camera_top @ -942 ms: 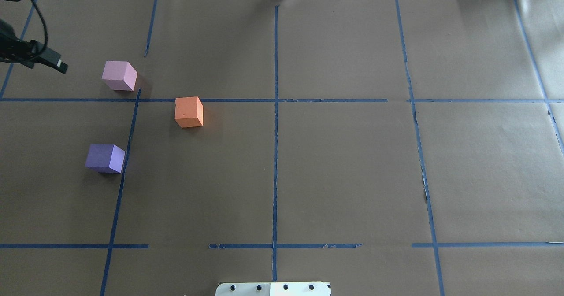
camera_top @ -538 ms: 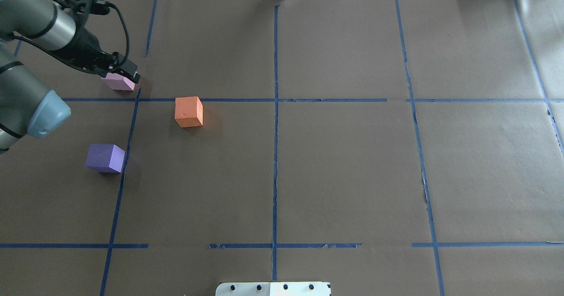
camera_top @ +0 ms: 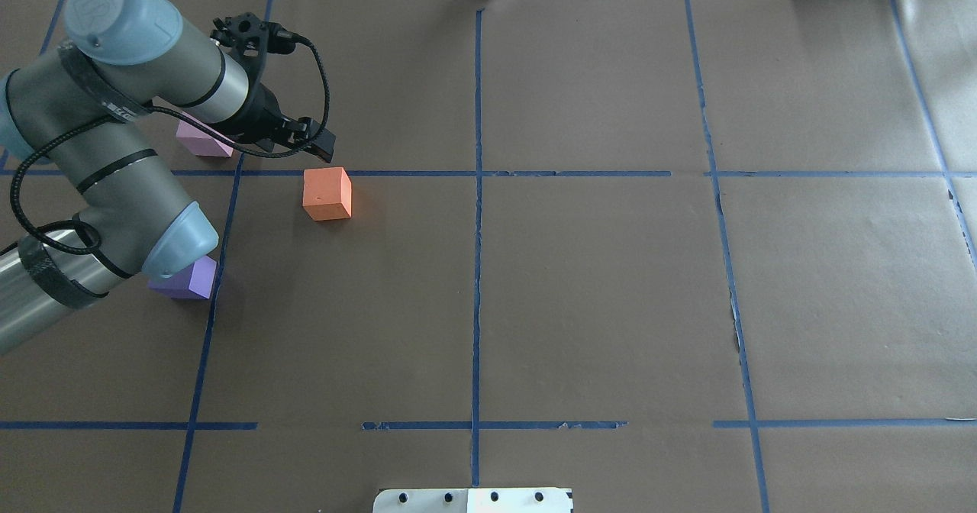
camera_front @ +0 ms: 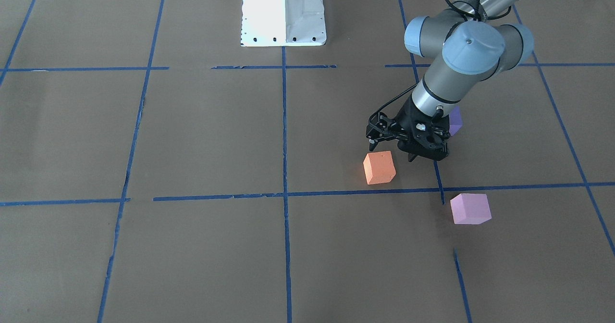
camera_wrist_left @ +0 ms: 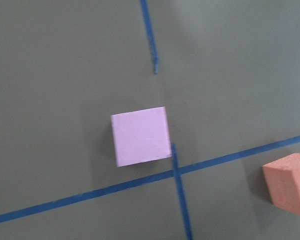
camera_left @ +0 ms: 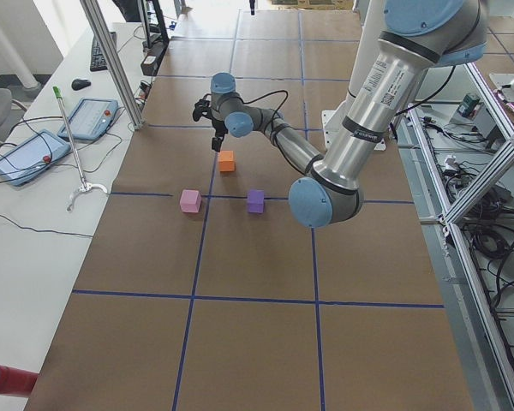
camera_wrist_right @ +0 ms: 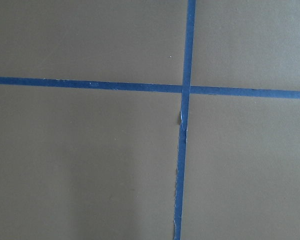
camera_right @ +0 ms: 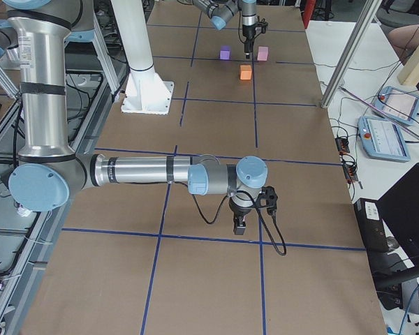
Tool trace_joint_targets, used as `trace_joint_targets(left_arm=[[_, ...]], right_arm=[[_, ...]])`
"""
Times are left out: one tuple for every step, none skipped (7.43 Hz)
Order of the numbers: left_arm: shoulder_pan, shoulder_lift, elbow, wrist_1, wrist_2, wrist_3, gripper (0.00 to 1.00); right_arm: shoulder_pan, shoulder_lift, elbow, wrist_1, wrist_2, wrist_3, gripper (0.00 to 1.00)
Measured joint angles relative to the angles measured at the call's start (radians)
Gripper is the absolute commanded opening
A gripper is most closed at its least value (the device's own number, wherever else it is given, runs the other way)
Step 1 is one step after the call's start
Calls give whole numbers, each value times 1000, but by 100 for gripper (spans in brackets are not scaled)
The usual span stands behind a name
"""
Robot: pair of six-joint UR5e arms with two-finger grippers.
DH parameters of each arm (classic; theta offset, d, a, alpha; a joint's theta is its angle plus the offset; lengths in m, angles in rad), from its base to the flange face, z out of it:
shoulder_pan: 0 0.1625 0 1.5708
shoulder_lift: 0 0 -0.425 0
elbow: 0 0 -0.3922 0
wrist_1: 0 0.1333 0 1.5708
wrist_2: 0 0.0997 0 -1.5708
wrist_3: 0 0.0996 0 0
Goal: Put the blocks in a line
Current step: 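Lower the left gripper over the orange cube and close on it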
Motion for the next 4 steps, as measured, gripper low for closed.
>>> trace_joint_targets(left_arm=[[22,-7,3,2,15,-86,100],[34,-10,9,5,23,-164,100],[39,-11,15,16,26,-204,100],[41,-11,18,44,25,-219,100]], right_arm=[[0,0,0,0,0,0,100],[0,0,0,1,0,0,100],[0,0,0,1,0,0,100],[0,0,0,1,0,0,100]])
